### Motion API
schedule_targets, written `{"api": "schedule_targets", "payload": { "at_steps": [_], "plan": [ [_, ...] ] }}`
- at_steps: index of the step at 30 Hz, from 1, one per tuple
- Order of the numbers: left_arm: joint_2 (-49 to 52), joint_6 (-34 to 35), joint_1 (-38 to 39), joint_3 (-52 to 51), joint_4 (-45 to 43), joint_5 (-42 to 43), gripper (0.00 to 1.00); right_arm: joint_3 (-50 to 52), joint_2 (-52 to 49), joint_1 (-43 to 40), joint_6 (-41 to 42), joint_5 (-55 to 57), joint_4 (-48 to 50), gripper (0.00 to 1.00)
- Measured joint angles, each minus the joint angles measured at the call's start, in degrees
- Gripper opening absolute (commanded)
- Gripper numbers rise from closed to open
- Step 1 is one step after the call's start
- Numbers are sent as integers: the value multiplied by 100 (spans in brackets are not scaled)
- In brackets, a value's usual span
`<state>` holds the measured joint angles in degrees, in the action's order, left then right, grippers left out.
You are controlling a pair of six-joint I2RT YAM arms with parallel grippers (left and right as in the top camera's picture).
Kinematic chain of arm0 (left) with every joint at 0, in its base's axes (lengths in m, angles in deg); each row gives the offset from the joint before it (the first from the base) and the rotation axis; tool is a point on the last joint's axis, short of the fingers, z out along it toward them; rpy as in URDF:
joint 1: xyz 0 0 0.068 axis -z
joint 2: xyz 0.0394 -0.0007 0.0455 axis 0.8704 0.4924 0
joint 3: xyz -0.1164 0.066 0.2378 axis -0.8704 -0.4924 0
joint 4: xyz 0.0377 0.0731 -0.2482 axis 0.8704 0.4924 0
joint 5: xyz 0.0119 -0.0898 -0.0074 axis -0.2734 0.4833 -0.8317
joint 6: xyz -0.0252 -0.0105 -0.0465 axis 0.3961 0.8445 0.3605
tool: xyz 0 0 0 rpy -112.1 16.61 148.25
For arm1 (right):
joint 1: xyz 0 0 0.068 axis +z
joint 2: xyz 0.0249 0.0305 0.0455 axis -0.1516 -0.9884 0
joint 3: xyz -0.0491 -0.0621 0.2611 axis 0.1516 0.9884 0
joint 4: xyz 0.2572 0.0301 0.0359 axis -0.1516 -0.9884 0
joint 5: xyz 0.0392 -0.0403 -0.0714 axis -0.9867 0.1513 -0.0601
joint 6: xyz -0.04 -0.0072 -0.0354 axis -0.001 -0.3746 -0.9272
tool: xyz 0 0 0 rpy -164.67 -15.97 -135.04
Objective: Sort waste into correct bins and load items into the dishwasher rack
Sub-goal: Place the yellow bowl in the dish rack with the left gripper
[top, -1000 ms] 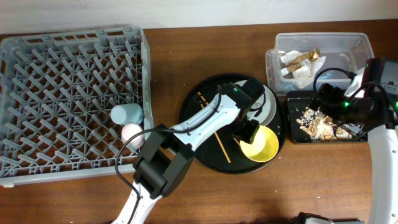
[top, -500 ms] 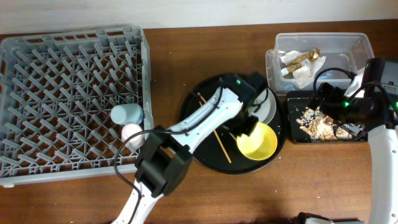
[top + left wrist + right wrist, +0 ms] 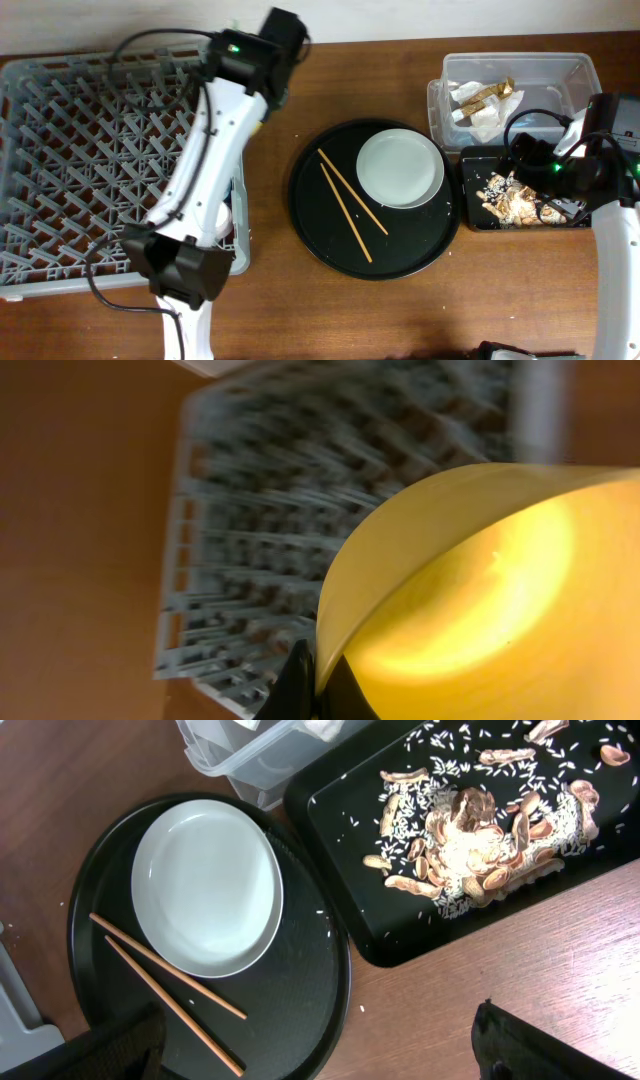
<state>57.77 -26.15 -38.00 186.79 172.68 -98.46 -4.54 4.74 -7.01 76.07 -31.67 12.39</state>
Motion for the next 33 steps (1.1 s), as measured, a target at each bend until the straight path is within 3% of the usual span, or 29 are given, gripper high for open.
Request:
{"api": "schedule_targets", "payload": {
  "at_steps": [6,14,24,33],
  "plan": [
    [2,476,-824,-450,-905,-1202,1,0,0,0,0,0,-4,98],
    [2,562,-914,-2031,-2234,-2389,1,0,0,0,2,0,-4,98],
    [2,562,-837,-3268,-3143,-2323,1,0,0,0,0,0,-2,99],
    [2,564,-667,-3375,-3195,-1945,1,0,0,0,0,0,-2,98]
  ]
}}
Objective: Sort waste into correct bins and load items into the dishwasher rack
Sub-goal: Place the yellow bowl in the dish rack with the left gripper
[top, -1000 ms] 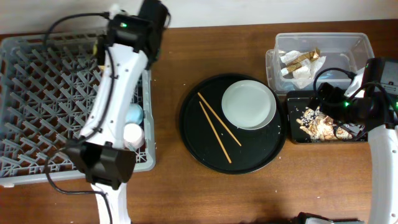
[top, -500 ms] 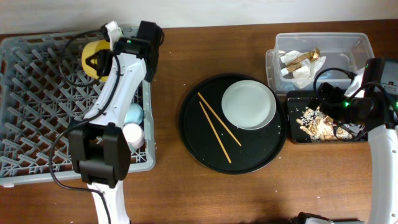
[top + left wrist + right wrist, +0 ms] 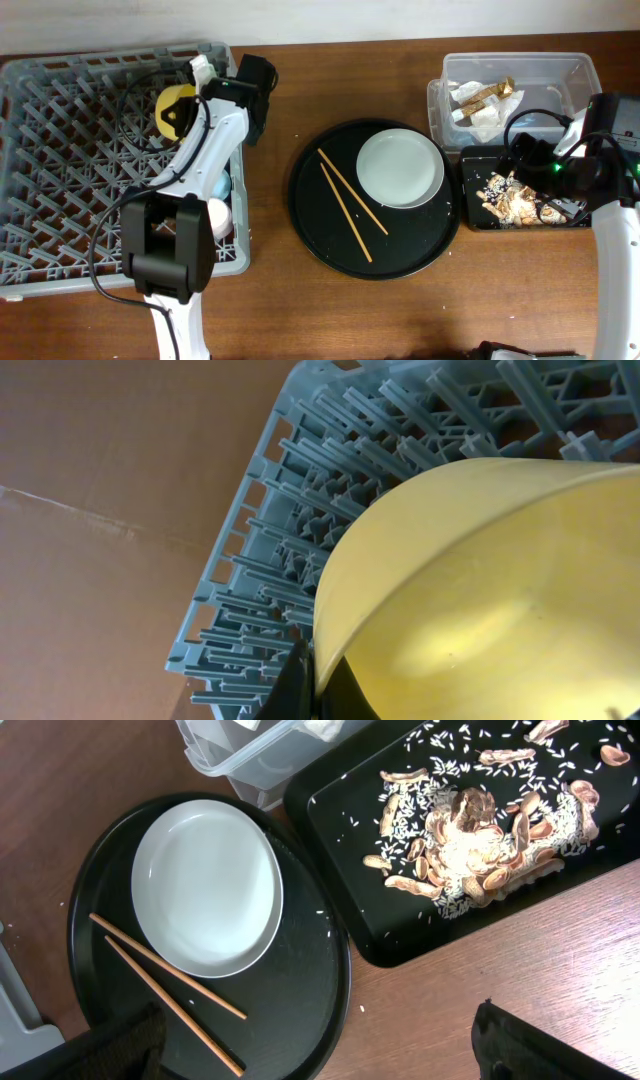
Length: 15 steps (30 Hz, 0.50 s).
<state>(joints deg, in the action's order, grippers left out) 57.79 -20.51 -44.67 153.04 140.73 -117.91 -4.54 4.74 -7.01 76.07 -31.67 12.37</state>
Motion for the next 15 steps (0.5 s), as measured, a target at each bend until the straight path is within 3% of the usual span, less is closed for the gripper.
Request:
{"api": "schedule_targets", "payload": {
  "at_steps": [3,5,10,15],
  "plan": [
    [0,2,57,-105,-15,-111,1,0,0,0,0,0,0,98],
    [0,22,85,-142,-24,-168,24,0,0,0,-4,0,0,99],
    [0,-291,219,-221,13,74,56,0,0,0,2,0,0,98],
    [0,-726,649,-223,-2,317,59,0,0,0,0,0,0,98]
  ]
}}
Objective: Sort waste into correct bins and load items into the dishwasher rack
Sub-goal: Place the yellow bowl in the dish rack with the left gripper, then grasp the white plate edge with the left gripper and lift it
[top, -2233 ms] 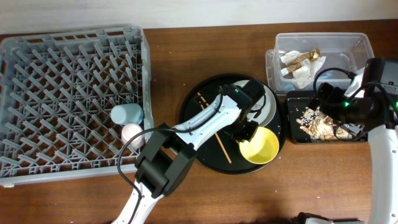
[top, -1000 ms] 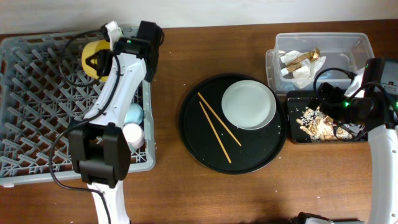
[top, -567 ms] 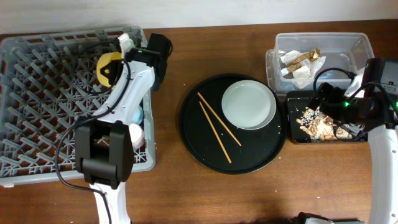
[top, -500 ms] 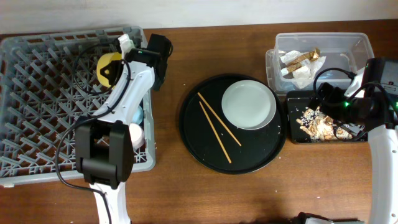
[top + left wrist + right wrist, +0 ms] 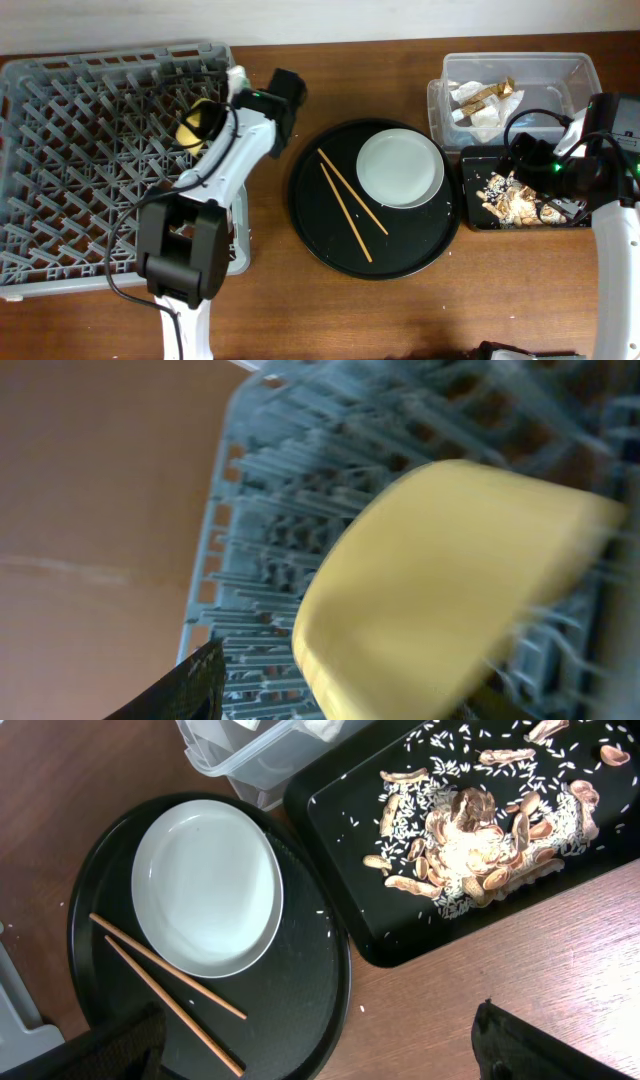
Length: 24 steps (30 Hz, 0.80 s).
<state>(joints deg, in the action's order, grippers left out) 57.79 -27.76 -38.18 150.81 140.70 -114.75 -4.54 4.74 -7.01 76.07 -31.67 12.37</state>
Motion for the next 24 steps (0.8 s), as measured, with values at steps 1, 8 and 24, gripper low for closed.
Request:
{"api": "schedule_targets", "payload": {
  "at_steps": [1,8,24],
  "plan": [
    [0,-101,83,0,0,157,59,0,0,0,2,0,0,98],
    [0,-645,118,221,170,1735,66,0,0,0,2,0,-2,98],
    [0,-1370,332,1788,142,6876,81,0,0,0,-2,0,0,98]
  ]
}}
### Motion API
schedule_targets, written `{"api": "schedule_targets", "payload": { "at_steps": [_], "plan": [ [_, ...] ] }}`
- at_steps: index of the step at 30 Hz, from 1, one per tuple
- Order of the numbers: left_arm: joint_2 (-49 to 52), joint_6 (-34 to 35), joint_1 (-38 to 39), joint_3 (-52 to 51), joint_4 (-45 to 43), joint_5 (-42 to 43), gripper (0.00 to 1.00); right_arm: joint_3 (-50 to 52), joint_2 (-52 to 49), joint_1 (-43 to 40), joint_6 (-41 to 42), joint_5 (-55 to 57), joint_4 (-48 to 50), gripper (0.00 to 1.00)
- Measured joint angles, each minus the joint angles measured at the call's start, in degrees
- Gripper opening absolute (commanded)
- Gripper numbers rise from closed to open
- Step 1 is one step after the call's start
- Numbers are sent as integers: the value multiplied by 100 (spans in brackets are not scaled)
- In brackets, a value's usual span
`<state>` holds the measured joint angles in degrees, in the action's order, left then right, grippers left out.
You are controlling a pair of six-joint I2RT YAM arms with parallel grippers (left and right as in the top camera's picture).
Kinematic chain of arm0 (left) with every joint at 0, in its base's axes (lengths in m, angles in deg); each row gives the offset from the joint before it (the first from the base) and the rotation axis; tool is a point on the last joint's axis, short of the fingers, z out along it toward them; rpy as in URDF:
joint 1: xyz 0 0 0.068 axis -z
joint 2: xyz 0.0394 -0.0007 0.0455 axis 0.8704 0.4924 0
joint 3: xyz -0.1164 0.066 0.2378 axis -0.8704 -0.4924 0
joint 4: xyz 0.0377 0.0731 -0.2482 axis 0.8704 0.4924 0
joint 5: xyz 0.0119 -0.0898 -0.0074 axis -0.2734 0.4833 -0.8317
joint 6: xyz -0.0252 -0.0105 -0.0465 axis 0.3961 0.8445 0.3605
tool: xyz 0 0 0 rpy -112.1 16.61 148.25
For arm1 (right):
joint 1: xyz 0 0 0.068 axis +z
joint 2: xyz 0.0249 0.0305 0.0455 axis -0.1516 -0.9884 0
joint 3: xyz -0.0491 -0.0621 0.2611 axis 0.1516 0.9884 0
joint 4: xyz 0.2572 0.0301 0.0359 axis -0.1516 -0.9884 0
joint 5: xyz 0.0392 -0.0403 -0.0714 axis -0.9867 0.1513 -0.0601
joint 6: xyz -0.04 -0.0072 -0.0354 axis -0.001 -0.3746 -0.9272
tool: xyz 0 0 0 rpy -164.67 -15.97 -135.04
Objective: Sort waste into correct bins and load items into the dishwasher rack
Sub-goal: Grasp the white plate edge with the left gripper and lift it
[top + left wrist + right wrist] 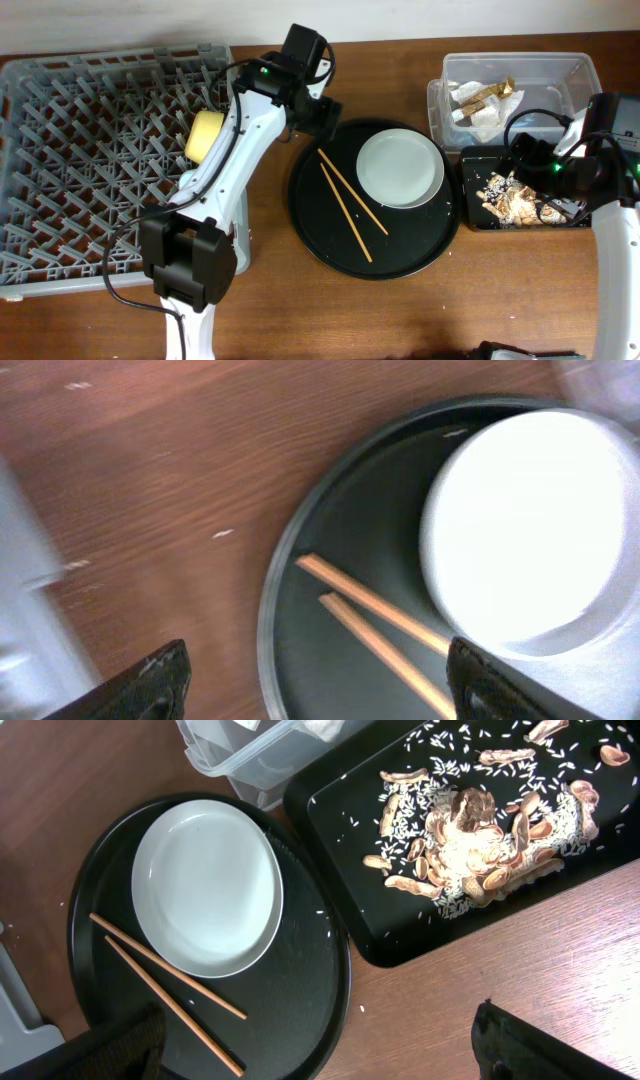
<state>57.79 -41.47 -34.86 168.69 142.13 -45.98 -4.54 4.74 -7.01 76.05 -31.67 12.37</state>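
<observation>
A yellow bowl (204, 136) rests on its side in the grey dishwasher rack (80, 150), near its right edge. My left gripper (324, 112) hangs open and empty over the left rim of the round black tray (315, 215). In the left wrist view the left gripper (320, 695) looks down on the tray rim (275, 600), two chopsticks (375, 630) and a white plate (525, 530). My right gripper (325, 1050) is open and empty, above the tray (300, 1010) and the bin edge. The white plate (400, 168) and chopsticks (346, 205) lie on the tray.
A black rectangular bin (470, 215) holding rice and food scraps (512, 195) sits at the right. Behind it stands a clear plastic bin (575, 75) with wrappers. A pinkish item (232, 215) shows at the rack's right edge under my left arm.
My left gripper, which was open beside the yellow bowl in the rack, is now off the rack and over the left rim of the black tray. The bowl stays in the rack. The right arm is unchanged.
My left gripper was shut on the yellow bowl near the rack's right edge, then held it over the rack. Then it stood open with the bowl lying in the rack. Now it is empty over the tray. The right arm never moved.
</observation>
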Motion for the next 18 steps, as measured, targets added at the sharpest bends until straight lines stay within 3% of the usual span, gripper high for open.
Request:
{"api": "schedule_targets", "payload": {
  "at_steps": [3,9,16,18],
  "plan": [
    [2,273,225,-28,-168,535,78,0,0,0,2,0,0,98],
    [446,942,831,-28,-540,629,74,0,0,0,2,0,0,98],
    [1497,1969,988,-55,-804,459,59,0,0,0,4,0,2,98],
    [1685,2085,986,-59,-855,450,49,0,0,0,4,0,2,98]
  ]
}}
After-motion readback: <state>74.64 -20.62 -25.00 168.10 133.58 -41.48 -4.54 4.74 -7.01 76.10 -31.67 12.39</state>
